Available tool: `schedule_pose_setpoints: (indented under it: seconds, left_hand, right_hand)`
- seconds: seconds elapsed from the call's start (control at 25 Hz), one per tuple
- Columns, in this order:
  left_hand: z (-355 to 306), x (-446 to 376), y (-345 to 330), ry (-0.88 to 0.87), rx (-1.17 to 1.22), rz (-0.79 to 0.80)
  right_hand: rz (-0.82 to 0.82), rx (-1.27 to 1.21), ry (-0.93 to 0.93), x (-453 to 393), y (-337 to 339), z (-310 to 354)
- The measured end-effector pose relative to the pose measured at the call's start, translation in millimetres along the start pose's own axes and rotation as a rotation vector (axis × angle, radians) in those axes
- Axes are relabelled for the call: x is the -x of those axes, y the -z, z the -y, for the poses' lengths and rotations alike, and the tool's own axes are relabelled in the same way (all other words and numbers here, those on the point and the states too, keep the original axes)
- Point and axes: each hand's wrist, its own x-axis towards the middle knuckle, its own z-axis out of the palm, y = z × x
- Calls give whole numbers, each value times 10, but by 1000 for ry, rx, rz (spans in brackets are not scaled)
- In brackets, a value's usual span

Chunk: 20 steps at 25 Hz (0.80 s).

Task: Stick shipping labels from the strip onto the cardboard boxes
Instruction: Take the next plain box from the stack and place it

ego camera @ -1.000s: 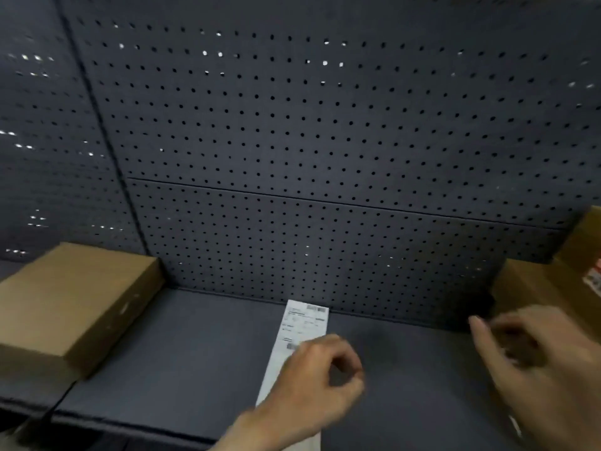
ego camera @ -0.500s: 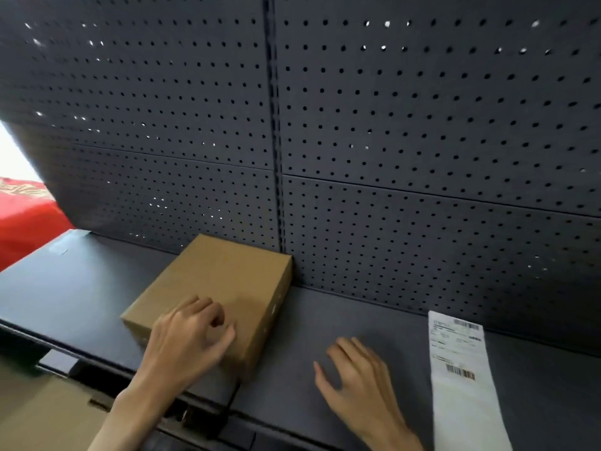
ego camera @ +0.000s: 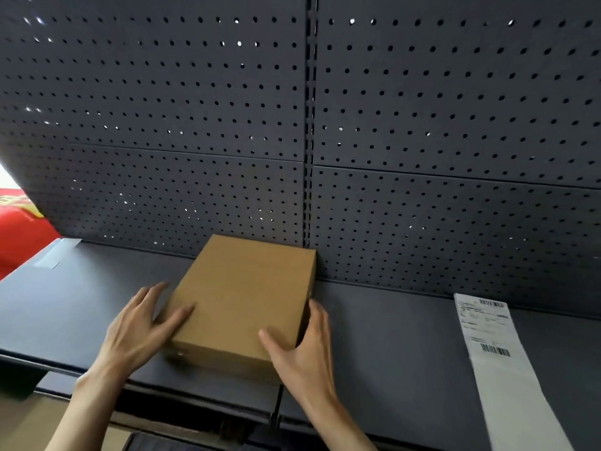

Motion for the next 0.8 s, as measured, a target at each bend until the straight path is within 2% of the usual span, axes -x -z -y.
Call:
schedule_pose_setpoints:
  seconds: [0.16,0.36,0.56,0.8]
  left_hand:
    - [14,-12,-65,35,265,127]
    - [-289,161,-19,31,343,38]
    - [-1076,561,-74,-7,450,-44]
    - [-2176,1005,-506,-69,474,-30]
  right_hand:
    - [24,-119,-156,-13,-164,5]
    - [12,-101,-59,-34,52,-6]
    - [17,-90,15,38,1005,-103]
    - [-65,-123,-64,304,2226,-640]
